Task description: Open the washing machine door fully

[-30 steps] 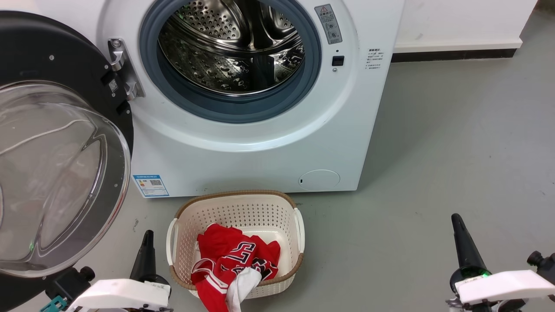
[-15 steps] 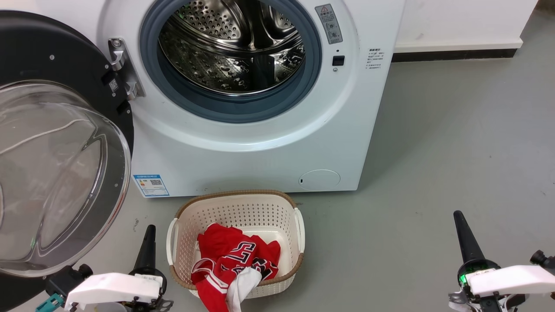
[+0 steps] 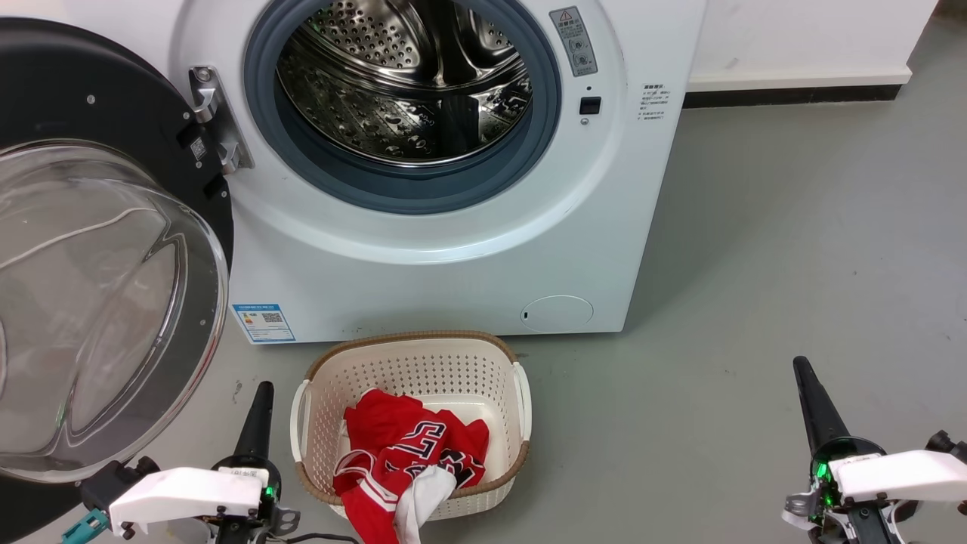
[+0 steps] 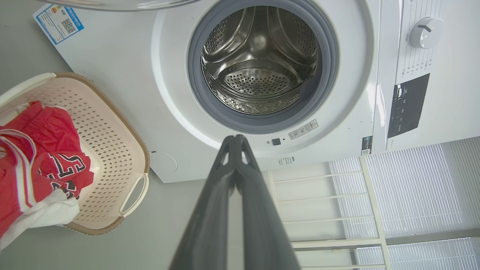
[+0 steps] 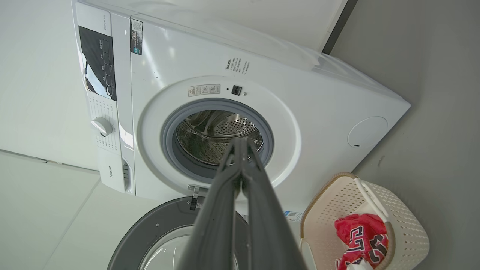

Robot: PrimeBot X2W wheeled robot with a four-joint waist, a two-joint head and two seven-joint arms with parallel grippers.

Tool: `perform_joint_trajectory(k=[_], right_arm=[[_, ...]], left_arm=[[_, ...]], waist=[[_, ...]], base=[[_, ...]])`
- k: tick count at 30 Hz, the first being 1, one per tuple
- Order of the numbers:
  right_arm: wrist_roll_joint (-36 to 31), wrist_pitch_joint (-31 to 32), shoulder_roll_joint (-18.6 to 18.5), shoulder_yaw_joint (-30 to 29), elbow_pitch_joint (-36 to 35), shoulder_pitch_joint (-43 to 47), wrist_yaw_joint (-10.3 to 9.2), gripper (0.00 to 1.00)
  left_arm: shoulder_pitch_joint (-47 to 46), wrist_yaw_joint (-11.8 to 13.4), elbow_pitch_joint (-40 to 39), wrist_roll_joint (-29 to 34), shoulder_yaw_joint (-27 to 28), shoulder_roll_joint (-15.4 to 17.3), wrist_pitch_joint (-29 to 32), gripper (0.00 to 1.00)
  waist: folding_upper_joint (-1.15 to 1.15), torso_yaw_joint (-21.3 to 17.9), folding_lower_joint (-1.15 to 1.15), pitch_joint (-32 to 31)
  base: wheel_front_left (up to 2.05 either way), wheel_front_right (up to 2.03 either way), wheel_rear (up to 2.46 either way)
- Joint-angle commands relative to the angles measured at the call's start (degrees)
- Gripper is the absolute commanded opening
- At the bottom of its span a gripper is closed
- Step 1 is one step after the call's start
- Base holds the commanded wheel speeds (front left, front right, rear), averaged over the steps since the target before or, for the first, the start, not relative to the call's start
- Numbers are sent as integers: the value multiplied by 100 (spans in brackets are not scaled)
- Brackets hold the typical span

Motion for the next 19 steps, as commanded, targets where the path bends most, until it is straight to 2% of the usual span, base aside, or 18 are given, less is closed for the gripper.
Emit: perform_joint_trajectory(k=[1,19], right_arm=[[106,30,-20,-21,-2,-115,-1,0],[932,266,2,-127,147,-269,-1,0]], left_arm=[[-118,-46,-6,-103,13,11,32,0],[-259,-123,112,-985,73,12,251,0]], waist=[[0,0,0,0],[0,5,0,3]], base=[[0,0,0],[0,0,0]])
